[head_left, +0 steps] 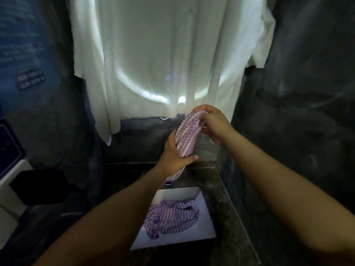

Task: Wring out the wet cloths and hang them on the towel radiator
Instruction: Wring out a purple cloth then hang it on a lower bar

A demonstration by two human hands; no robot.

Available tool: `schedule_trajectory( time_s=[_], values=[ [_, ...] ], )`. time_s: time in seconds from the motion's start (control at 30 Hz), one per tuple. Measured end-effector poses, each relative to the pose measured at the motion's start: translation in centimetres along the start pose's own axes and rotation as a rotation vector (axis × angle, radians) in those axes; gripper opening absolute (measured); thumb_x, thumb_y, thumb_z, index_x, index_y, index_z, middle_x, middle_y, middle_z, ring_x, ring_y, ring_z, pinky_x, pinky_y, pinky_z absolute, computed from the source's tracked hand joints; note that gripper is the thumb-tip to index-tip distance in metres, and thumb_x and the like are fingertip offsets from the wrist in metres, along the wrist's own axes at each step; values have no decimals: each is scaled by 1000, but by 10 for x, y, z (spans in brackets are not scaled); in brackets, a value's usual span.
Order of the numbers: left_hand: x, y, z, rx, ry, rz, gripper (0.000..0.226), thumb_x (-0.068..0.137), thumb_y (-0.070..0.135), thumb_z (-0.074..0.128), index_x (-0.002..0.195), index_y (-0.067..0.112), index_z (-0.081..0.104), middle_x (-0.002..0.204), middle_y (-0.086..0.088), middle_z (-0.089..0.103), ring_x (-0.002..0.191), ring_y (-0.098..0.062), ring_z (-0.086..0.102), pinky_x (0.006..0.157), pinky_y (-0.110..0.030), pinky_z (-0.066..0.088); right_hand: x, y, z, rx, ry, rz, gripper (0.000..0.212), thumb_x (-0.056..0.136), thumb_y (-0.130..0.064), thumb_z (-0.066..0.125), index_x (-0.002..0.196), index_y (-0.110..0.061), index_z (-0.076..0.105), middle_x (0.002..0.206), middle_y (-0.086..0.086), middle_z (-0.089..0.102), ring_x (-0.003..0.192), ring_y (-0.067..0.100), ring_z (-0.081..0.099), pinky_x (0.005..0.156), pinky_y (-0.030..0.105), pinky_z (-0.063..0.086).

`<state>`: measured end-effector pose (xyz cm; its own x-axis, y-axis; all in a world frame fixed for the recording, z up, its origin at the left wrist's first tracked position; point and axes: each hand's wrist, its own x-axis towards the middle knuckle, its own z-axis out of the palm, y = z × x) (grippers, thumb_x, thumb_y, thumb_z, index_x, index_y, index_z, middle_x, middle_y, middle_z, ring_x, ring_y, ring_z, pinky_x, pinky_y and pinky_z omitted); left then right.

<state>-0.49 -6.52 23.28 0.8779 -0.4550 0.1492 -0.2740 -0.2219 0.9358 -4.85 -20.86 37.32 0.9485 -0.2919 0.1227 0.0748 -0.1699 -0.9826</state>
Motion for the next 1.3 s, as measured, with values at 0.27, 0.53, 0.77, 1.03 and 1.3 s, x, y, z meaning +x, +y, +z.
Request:
schedule_trajectory(
  time_s=[0.27, 0.53, 0.77, 1.03, 1.3],
  values=[
    [25, 11, -26, 110, 215, -183, 25, 90, 30, 67, 110, 17, 62, 105, -4, 69, 90, -16, 64, 77, -30, 51, -6, 12, -24, 465, 89, 115, 19, 74, 3, 45, 82, -1, 62, 81, 17, 68, 79, 30, 69, 79, 38, 59],
    [35, 30, -19, -585, 178, -223, 36, 95, 7, 58, 128, 20, 57, 118, -11, 66, 101, -30, 69, 78, -41, 61, -12, 109, -23, 778, 80, 613, 41, 90, -39, 55, 108, -5, 71, 109, 14, 71, 100, 27, 66, 99, 35, 50],
    [25, 34, 8, -882, 118, -276, 36, 95, 3, 52, 128, 14, 61, 121, -17, 68, 108, -32, 69, 84, -42, 59, -30, 143, 3, 674, -24, 775, 78, 66, -71, 64, 121, -16, 71, 127, 19, 64, 118, 45, 56, 89, 62, 50],
    [5, 27, -6, -939, 43, -334, 40, 91, -6, 46, 123, 8, 64, 99, -10, 75, 91, -23, 70, 67, -30, 59, -15, 153, 10, 1026, -23, 677, 33, 84, -42, 62, 97, -14, 72, 93, 3, 66, 79, 19, 61, 67, 28, 48],
    [-13, 0, -29, -813, -208, -241, 91, 83, -28, 35, 152, 32, 29, 138, -6, 52, 114, -22, 61, 84, -36, 58, -1, 161, 10, 994, -29, 870, 20, 87, -24, 49, 73, -14, 59, 64, -2, 52, 50, 13, 50, 34, 19, 39]
  ],
)
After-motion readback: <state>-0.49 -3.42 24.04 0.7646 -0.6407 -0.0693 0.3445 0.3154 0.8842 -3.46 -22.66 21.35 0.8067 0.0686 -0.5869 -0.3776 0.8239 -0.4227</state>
